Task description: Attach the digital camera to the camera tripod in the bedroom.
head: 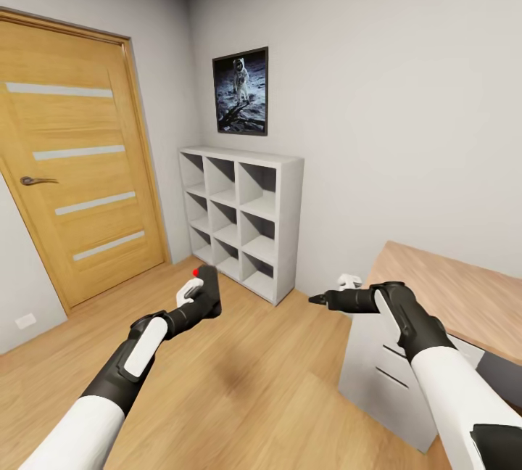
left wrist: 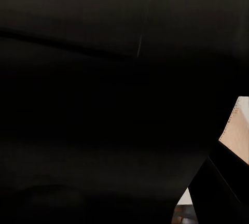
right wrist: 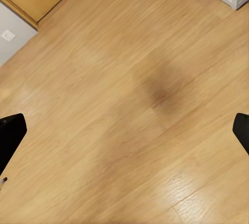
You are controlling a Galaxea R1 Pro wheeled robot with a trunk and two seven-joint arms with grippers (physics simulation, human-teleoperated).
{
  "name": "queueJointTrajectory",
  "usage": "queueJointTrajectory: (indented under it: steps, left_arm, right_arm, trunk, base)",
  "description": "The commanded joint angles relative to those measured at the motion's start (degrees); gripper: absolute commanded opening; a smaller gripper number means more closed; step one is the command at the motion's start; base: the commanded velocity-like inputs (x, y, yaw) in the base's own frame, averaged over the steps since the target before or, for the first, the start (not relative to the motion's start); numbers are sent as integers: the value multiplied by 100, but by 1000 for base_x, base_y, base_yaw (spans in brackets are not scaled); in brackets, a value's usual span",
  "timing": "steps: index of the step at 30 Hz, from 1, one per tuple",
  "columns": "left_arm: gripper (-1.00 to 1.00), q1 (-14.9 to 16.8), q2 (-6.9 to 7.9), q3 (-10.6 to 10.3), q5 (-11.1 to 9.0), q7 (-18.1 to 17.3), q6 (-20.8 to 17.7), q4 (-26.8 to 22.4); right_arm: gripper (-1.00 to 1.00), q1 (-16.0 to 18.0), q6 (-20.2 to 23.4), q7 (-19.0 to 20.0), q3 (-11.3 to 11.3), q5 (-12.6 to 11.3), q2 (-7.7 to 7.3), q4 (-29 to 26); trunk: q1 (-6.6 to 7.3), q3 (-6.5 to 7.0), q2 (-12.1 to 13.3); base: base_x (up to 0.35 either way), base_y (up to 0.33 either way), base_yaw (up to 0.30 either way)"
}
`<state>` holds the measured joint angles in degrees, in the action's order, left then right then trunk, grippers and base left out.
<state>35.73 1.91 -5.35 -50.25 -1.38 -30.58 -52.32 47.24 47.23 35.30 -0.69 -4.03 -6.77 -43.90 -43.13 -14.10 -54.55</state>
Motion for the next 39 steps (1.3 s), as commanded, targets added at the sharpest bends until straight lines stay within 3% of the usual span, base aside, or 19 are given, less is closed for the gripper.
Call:
queueJointTrajectory:
  steps: [1,5,6,9,11,12,15,17,18,22,23,31,34,39]
  left_arm:
    - [-100,4,7,-10,-14,19,-19,4]
    - [-100,4,143,-47,-5,867,-80,498]
    - [-100,4,196,-56,10,1163,-65,862]
    - [-100,4,243,-63,44,1510,-37,1566]
    - [-100,4,261,-68,60,1646,-21,2070]
    - [-100,4,267,-72,73,1730,23,2549]
    - [-100,4,264,-84,89,1817,281,3421]
    - [-100,4,252,-97,122,1838,500,3827]
    - [-100,4,227,-110,197,1846,754,4250]
    - [-100,-41,150,-123,441,1825,1265,4845]
    - [-100,-321,47,-129,737,1732,1670,5063]
    - [-100,-1248,-181,-133,1393,1553,2388,5203]
    - [-100,-1513,-204,-134,1482,1508,2526,5210]
    - [-100,-1798,-237,-133,1507,1151,2612,5220]
  right_arm:
    - [100,4,43,-14,-8,-44,0,11]
    - [100,4,-212,-213,4,-4,-13,991]
    - [100,4,-489,-347,13,63,-18,1448]
    - [100,4,-1087,-625,24,271,-32,2231]
    - [100,4,-1585,-850,27,492,-36,2800]
    - [100,4,-2125,-1096,30,757,-34,3393]
    - [100,-9,-3088,-1637,29,1264,-13,4113]
    - [100,-89,-3406,-1925,28,1451,4,4276]
    - [100,-260,-3600,-2211,27,1574,20,4390]
    - [100,-810,-3791,-2715,17,1699,38,4506]
    - [100,-1404,-3900,-3027,-9,1743,46,4552]
    - [100,-2403,-4099,-3359,-44,1727,33,4583]
    - [100,-2608,-4210,-3428,-55,1526,29,4588]
    - [100,-2954,-4503,-3509,-61,829,46,4591]
  trunk:
    - [-1,-8,-6]
    - [-1,-8,-6]
    - [-1,-8,-6]
    - [-1,-8,-6]
    - [-1,-8,-6]
    - [-1,-8,-6]
    - [-1,-8,-6]
    - [-1,-8,-6]
    - [-1,-8,-6]
    - [-1,-8,-6]
    - [-1,-8,-6]
    - [-1,-8,-6]
    - [-1,-8,-6]
    - [-1,-8,-6]
  base:
    - [0,0,0]
    - [0,0,0]
    - [0,0,0]
    - [0,0,0]
    - [0,0,0]
    - [0,0,0]
    - [0,0,0]
    - [0,0,0]
    - [0,0,0]
    - [0,0,0]
    - [0,0,0]
    - [0,0,0]
    - [0,0,0]
    - [0,0,0]
